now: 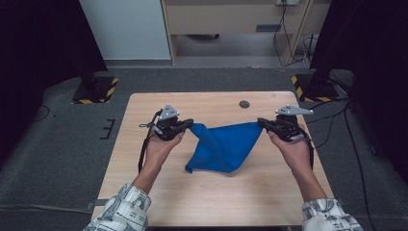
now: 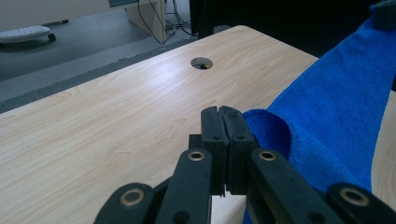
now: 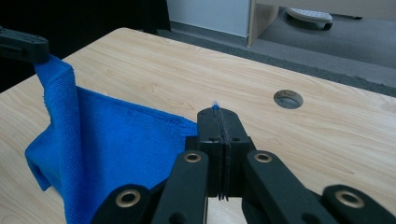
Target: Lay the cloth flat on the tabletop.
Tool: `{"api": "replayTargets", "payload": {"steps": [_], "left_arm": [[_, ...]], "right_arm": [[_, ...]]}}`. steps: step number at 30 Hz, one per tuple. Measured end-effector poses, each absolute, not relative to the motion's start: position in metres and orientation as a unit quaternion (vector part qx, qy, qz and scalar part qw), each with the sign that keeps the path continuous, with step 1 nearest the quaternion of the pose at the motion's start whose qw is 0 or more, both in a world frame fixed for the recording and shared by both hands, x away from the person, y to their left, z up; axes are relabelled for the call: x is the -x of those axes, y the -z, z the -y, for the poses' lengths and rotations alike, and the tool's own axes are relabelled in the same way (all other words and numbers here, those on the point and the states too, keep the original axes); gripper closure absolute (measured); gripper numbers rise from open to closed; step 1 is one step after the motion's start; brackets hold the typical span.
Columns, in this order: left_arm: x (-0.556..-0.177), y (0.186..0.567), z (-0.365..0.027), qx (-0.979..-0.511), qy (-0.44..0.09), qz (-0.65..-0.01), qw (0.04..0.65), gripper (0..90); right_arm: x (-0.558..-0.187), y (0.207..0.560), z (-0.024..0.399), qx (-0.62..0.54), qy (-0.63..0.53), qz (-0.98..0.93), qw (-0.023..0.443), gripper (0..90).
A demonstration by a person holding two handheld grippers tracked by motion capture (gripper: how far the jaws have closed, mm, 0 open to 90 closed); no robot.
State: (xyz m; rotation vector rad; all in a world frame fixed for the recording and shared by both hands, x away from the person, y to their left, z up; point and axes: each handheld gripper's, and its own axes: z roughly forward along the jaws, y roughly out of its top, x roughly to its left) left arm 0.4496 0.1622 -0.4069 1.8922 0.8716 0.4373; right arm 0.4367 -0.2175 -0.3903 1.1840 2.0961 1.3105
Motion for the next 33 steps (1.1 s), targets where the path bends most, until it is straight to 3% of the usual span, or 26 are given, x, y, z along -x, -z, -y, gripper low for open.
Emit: {"api": "replayTargets", "payload": {"steps": [17,33], "left_arm": [[-0.462,0.413,-0.171,-0.771,-0.181,-0.373,0.483,88.9],[-0.454,0.403,-0.174,-0.766,-0.184,-0.363,0.497,89.0]], "right_arm": [[-0.457,0.406,0.214,-0.438,-0.467,-0.744,0.192,89.5],[-0.436,0.391,0.232,-0.431,-0.491,-0.73,0.201,89.6]]}}
